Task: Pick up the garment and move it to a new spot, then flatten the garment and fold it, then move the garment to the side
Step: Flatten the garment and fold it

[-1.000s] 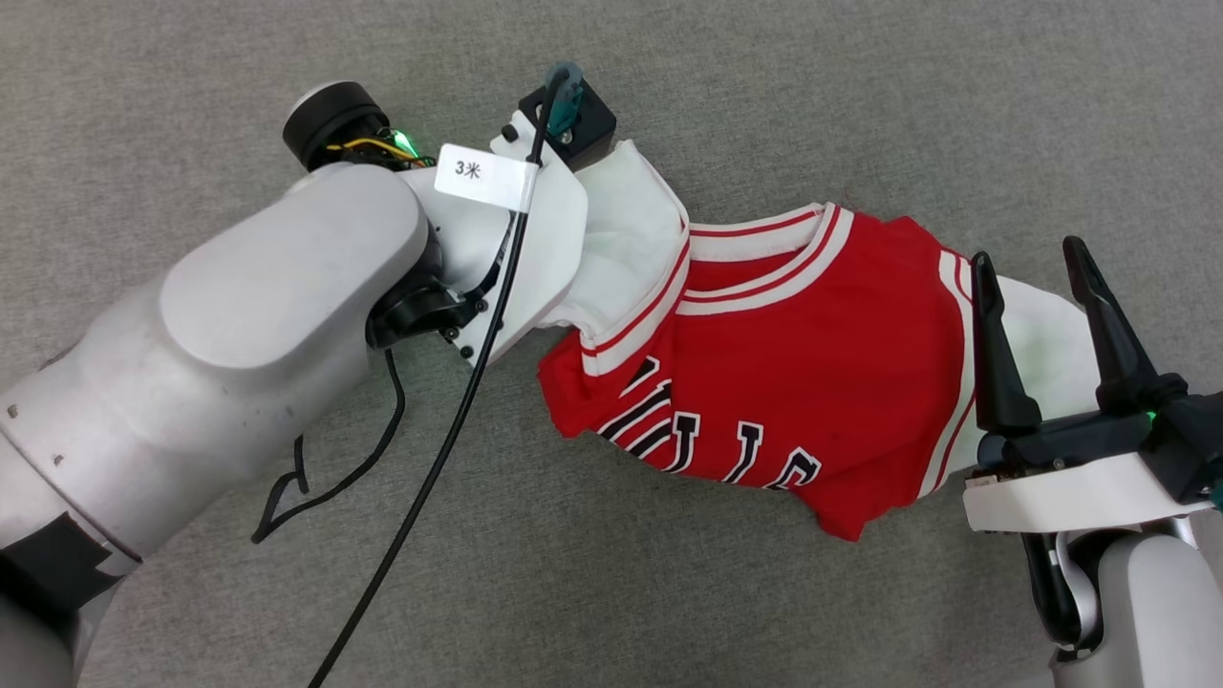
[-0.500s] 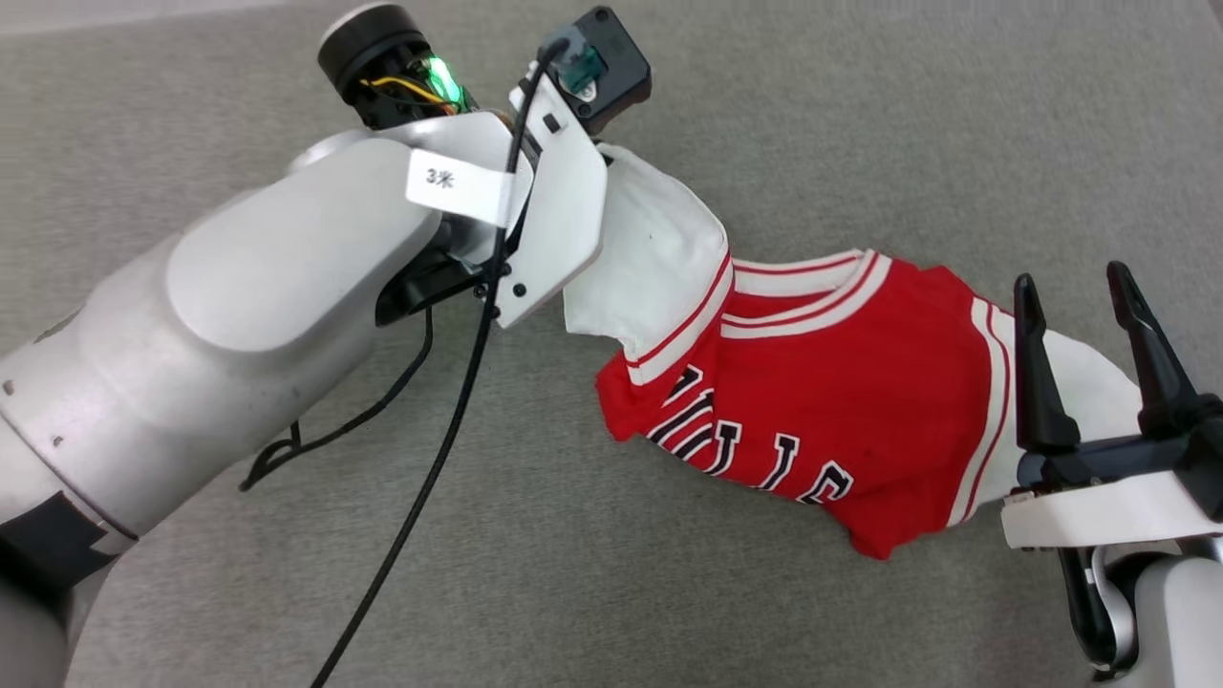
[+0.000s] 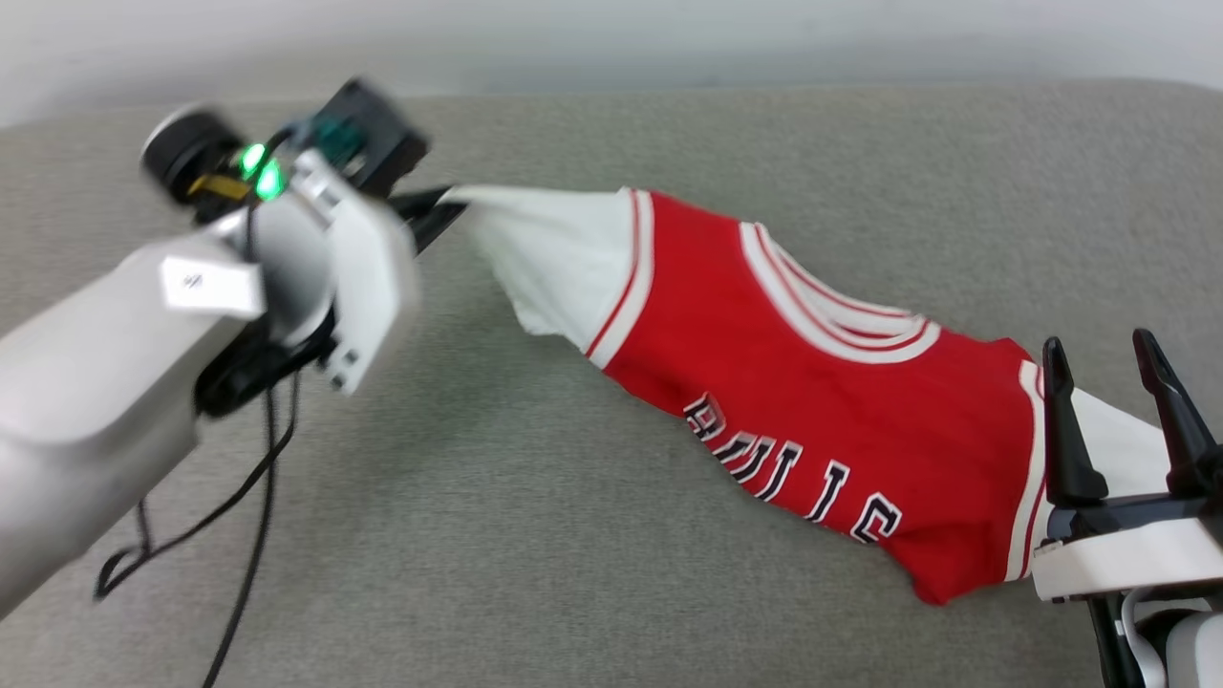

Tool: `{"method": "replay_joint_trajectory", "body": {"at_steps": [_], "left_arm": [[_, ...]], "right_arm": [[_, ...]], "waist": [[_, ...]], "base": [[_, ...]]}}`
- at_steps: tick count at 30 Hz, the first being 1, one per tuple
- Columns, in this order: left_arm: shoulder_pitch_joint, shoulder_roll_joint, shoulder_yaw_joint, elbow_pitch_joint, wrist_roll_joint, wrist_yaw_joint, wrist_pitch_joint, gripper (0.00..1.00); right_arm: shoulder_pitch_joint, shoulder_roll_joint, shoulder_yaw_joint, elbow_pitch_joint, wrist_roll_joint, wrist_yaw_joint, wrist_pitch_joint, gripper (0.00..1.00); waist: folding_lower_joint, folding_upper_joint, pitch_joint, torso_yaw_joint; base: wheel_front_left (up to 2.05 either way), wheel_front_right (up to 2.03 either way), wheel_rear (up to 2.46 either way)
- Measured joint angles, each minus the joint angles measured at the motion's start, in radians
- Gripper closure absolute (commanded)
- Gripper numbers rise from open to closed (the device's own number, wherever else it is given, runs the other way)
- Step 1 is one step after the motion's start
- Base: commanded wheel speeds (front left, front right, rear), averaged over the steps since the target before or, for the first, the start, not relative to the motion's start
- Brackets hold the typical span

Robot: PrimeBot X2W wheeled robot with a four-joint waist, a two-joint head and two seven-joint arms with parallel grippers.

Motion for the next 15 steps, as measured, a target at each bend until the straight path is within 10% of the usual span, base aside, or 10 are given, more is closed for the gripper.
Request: {"method": "replay_joint_trajectory", "body": {"at_steps": [15], "left_arm": [[0.341,0.183,0.013,0.012,-0.213,0.108,-0.102,1.00]], "right_arm": [[0.027,-0.011,-0.002,0.002,0.011,0.000,0.021,0.00]], "waist": [[0.0000,0.0000,-0.046,0.064]], "base": [[0.00,0.00,0.00]]}}
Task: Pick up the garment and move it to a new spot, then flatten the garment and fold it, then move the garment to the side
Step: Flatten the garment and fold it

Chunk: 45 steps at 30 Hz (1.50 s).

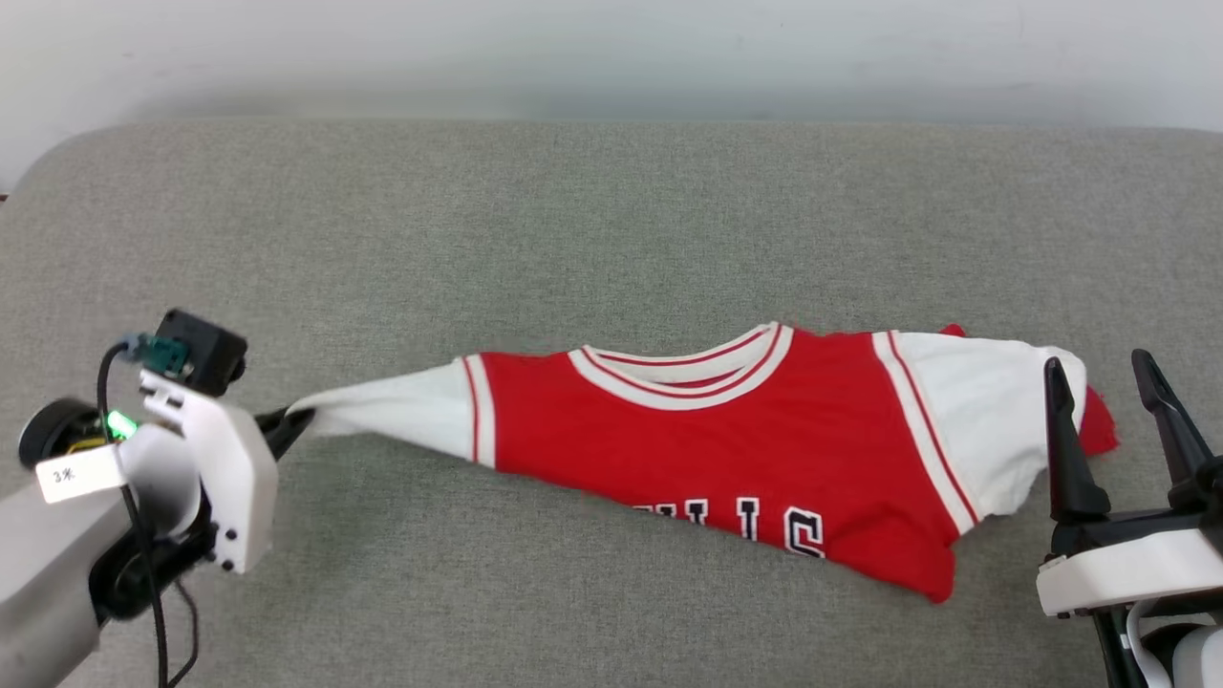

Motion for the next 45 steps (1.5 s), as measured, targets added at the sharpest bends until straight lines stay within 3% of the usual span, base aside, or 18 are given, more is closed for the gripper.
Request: {"method": "replay_joint_trajectory", "body": {"at_steps": [5,14,15,16,21,24,31,36,39,45], "left_arm": [[0.075,-0.002,0.000,0.094,-0.057,-0.002,-0.010,1.00],[0.144,-0.078,0.000,0.277,-0.116,-0.049,-0.029,1.00],[0.144,-0.087,0.002,0.293,-0.116,-0.049,-0.042,0.76],[0.144,-0.096,0.003,0.304,-0.109,-0.049,-0.063,0.00],[0.144,-0.118,0.033,0.322,-0.077,-0.021,-0.192,0.00],[0.144,-0.122,0.053,0.295,-0.052,0.019,-0.283,0.00],[0.191,-0.097,0.159,0.129,0.026,0.180,-0.371,0.00],[0.301,-0.105,0.378,-0.075,0.202,0.326,-0.374,0.00],[0.408,-0.133,0.492,-0.176,0.310,0.390,-0.374,0.00],[0.562,-0.221,0.666,-0.281,0.482,0.423,-0.375,0.00]], "right_arm": [[0.001,-0.008,-0.002,0.002,0.001,0.000,0.006,0.00],[0.004,-0.017,-0.002,0.001,0.004,0.000,0.039,0.00],[0.005,-0.018,-0.002,0.001,0.004,0.000,0.041,0.00],[0.006,-0.018,-0.002,0.001,0.005,0.000,0.045,0.00],[0.010,-0.028,-0.001,-0.008,0.023,0.000,0.060,0.00],[0.010,-0.051,0.004,-0.022,0.044,0.000,0.077,0.00],[-0.063,-0.154,0.064,-0.066,0.097,0.000,0.165,0.00],[-0.167,-0.277,0.187,-0.055,0.196,0.000,0.323,0.00],[-0.242,-0.352,0.289,-0.034,0.267,0.000,0.434,0.00],[-0.397,-0.495,0.531,0.020,0.440,0.000,0.692,0.00]], "waist": [[-0.0001,0.0000,0.007,-0.002],[0.0000,0.0000,0.013,-0.011],[0.0000,0.0000,0.009,-0.011],[0.0000,0.0000,0.005,-0.010],[0.0000,0.0000,-0.028,-0.006],[0.0000,0.0000,-0.051,0.000],[0.0000,0.0000,-0.086,0.027],[0.0000,0.0000,-0.091,0.055],[0.0001,0.0000,-0.088,0.074],[0.0000,0.0000,-0.069,0.116]], "base": [[0.00,0.00,0.00],[0.00,0.00,0.00],[0.00,0.00,0.00],[0.00,0.00,0.00],[0.00,0.00,0.00],[0.00,0.00,0.00],[0.00,0.00,0.00],[0.00,0.00,0.00],[0.00,0.00,0.00],[0.00,0.00,0.00]]}}
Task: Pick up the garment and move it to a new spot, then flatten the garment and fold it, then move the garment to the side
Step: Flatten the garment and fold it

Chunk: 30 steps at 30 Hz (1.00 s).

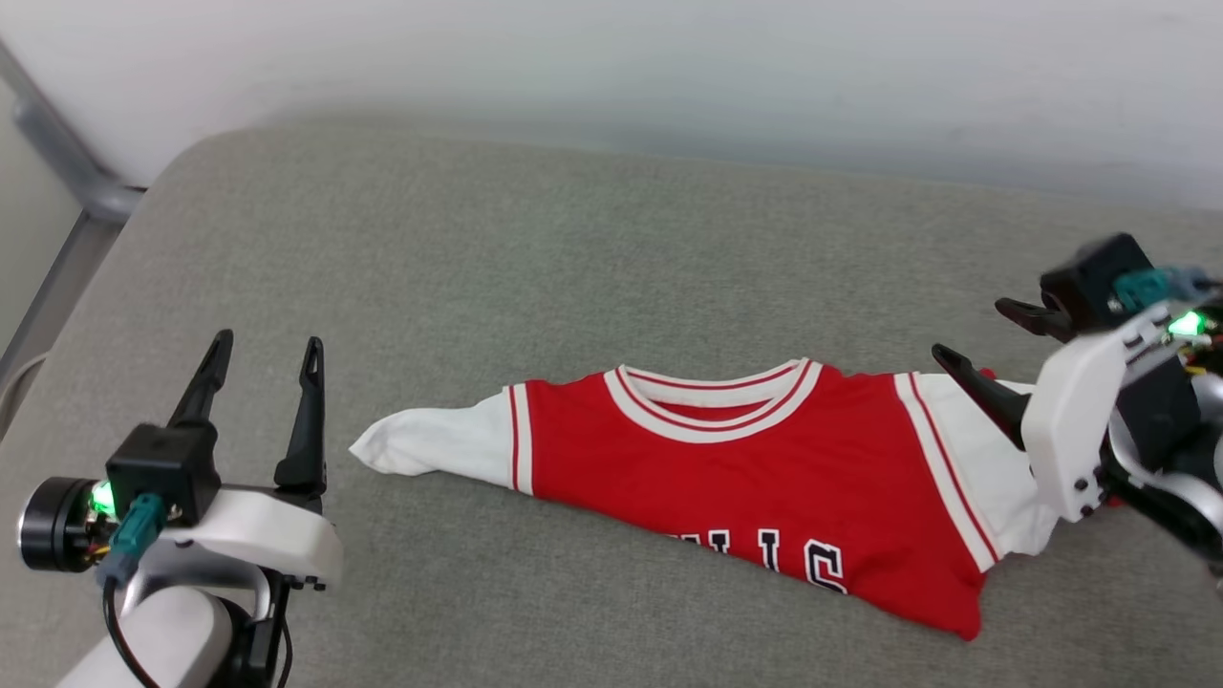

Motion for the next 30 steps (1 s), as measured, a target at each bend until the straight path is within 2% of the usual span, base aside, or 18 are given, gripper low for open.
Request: {"method": "replay_joint_trajectory", "body": {"at_steps": [2,3,10,20,29,30], "left_arm": [[0.037,-0.033,0.046,-0.018,0.043,-0.006,0.000,0.00],[0.059,-0.069,0.086,-0.030,0.088,-0.016,0.000,0.00],[0.104,-0.202,0.209,-0.048,0.213,-0.081,0.000,0.00],[0.088,-0.378,0.332,-0.021,0.338,-0.223,0.000,0.00],[0.073,-0.483,0.433,0.002,0.428,-0.321,0.000,0.00],[0.073,-0.489,0.443,0.005,0.436,-0.330,0.000,0.00]], "right_arm": [[-0.061,-0.035,0.064,0.023,0.044,0.000,0.077,0.00],[-0.120,-0.054,0.129,0.050,0.083,0.000,0.149,0.00],[-0.308,-0.081,0.319,0.142,0.146,0.000,0.339,0.00],[-0.479,-0.074,0.515,0.312,0.169,0.000,0.408,0.00],[-0.560,-0.093,0.646,0.391,0.224,0.000,0.411,0.00],[-0.564,-0.094,0.655,0.391,0.231,0.000,0.397,0.51]], "waist": [[0.0000,0.0000,0.013,0.014],[0.0000,0.0000,0.030,0.029],[0.0000,0.0000,0.103,0.083],[0.0002,0.0000,0.234,0.160],[0.0000,0.0000,0.305,0.203],[-0.0001,0.0000,0.304,0.201]], "base": [[0.00,0.00,0.00],[0.00,0.00,0.00],[0.00,0.00,0.00],[0.00,0.00,0.00],[0.00,0.00,0.00],[0.00,0.00,0.00]]}}
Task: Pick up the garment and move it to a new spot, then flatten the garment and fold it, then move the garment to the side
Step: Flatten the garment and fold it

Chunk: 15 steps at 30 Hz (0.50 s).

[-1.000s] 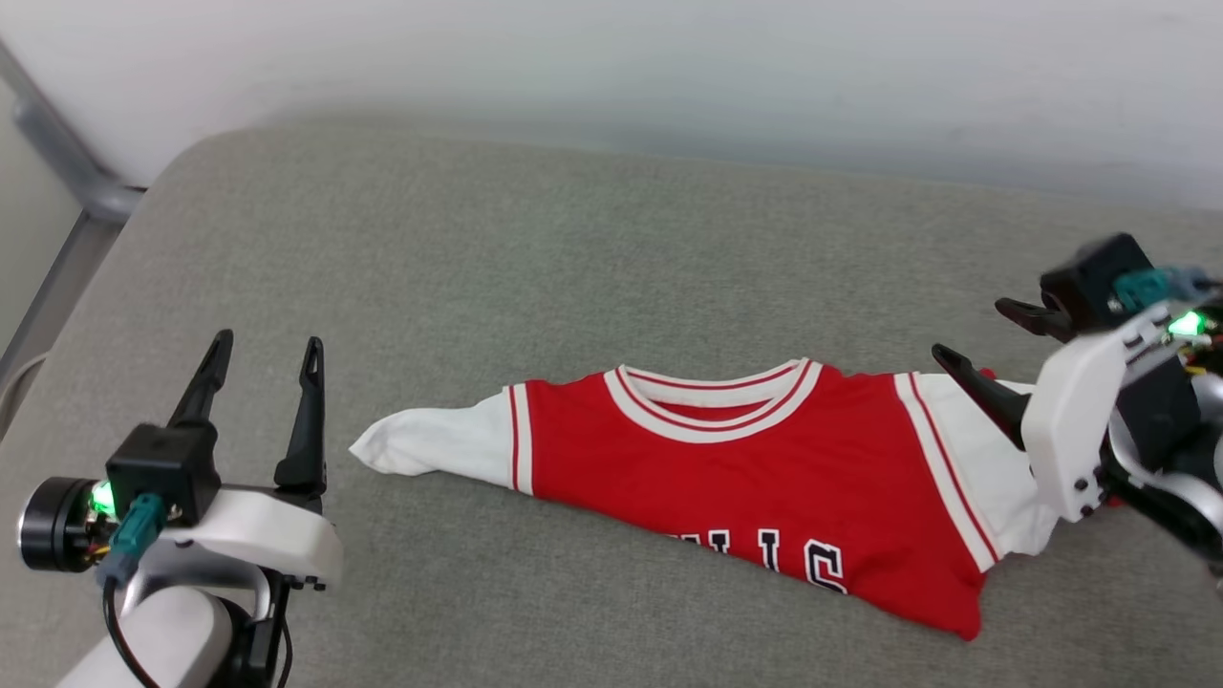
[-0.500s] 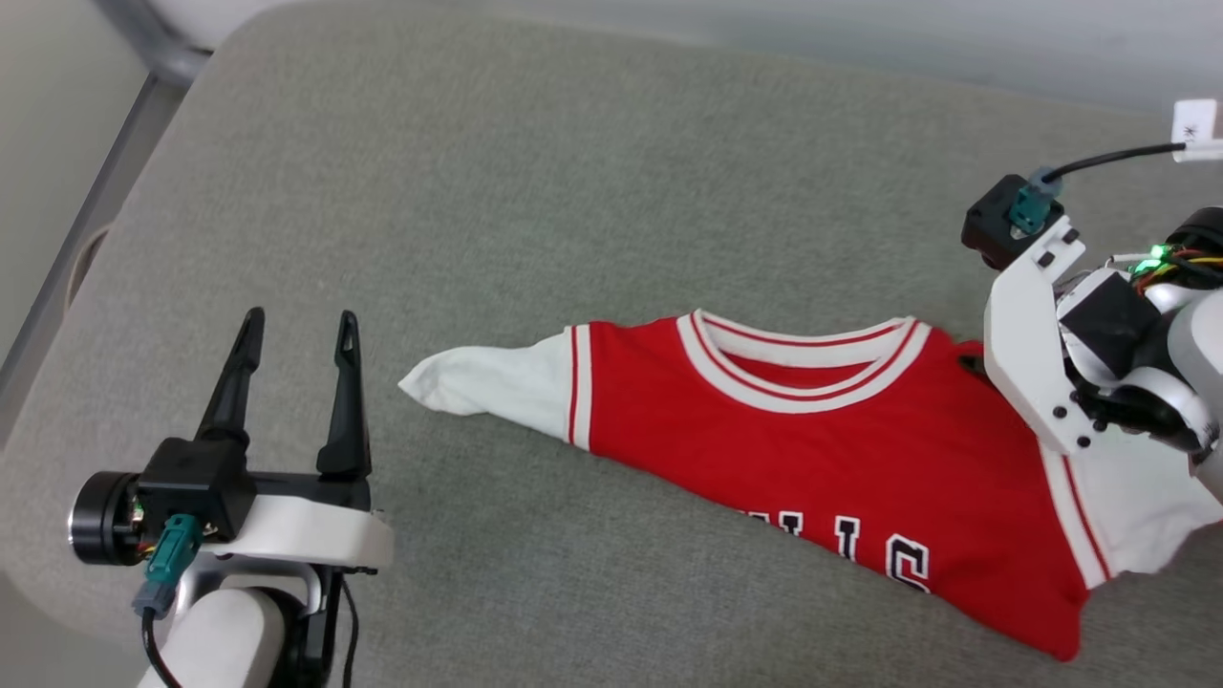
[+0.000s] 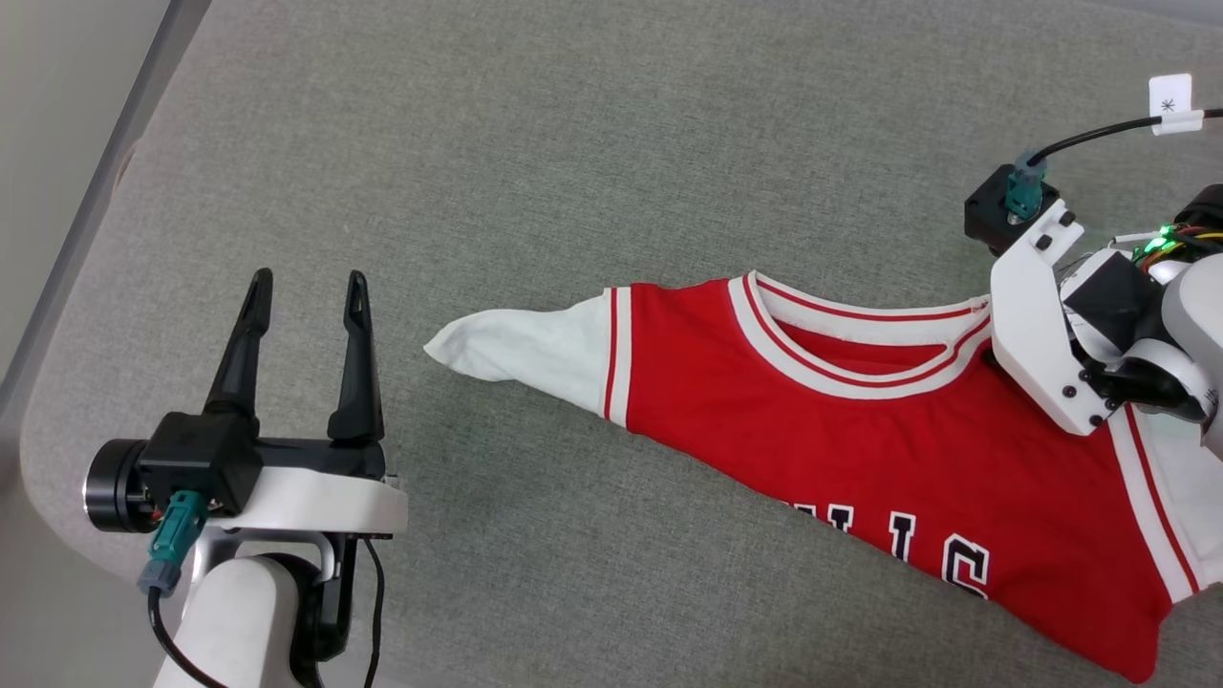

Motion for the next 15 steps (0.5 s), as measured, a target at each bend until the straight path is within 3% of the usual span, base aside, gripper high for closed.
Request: {"method": "replay_joint_trajectory", "body": {"at_steps": [1,2,10,15], "left_arm": [[0.000,0.000,0.000,0.000,0.000,0.000,0.000,0.00],[0.002,-0.015,0.023,0.006,0.015,-0.013,0.000,0.00],[0.035,-0.048,0.084,0.021,0.069,-0.060,0.000,0.00],[0.071,-0.055,0.114,0.028,0.093,-0.078,0.000,0.00]], "right_arm": [[0.000,0.000,0.000,0.000,0.000,0.000,0.000,0.82],[-0.001,0.000,0.008,0.005,0.022,0.000,-0.041,1.00],[0.011,0.012,0.018,-0.037,0.044,0.000,-0.307,1.00],[0.033,-0.044,-0.030,-0.108,0.023,0.000,-0.438,1.00]], "waist": [[0.0000,0.0000,0.000,0.000],[0.0000,0.0000,-0.004,-0.007],[0.0002,0.0000,-0.063,-0.048],[0.0002,0.0000,-0.121,-0.079]], "base": [[0.00,0.00,0.00],[0.00,0.00,0.00],[0.00,0.00,0.00],[0.00,0.00,0.00]]}}
